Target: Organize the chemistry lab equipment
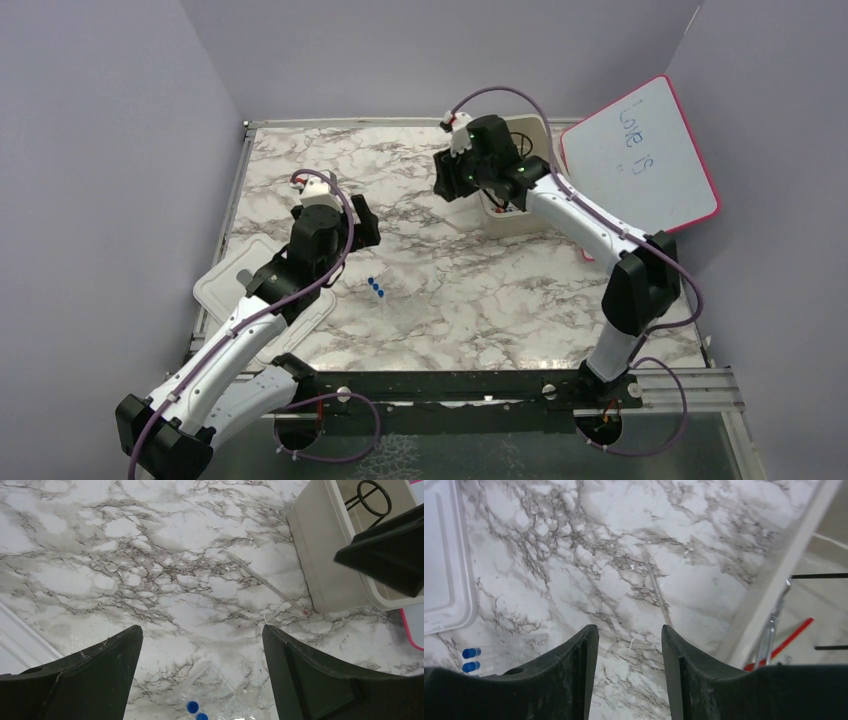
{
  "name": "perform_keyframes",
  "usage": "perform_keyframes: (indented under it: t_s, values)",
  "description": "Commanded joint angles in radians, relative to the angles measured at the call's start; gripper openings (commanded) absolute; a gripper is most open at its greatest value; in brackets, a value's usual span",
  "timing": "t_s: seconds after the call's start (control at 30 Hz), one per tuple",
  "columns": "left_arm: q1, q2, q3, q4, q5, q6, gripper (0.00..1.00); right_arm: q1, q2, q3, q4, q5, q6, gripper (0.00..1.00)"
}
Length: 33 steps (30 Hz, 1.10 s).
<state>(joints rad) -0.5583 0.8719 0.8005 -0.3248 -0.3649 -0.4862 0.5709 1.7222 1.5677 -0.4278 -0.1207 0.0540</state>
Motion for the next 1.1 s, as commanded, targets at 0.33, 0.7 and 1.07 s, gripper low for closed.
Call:
perform_keyframes:
  t_s: [0.33,0.7,1.07]
  values:
    - [0.004,-0.022,0.042,-0.016,-0.065,-0.017,0.92,0.09,0.375,0.134,-0.035,0.169,-0.045,0.61]
    - [0.004,-0.013,0.029,-0.018,-0.059,-0.032,0.92,0.09,0.478,0.147,-0.058,0.147,-0.122,0.47]
    - [0.004,-0.018,0.034,-0.019,-0.048,-0.031,0.92,0.091,0.521,0.169,-0.093,0.129,-0.137,0.45]
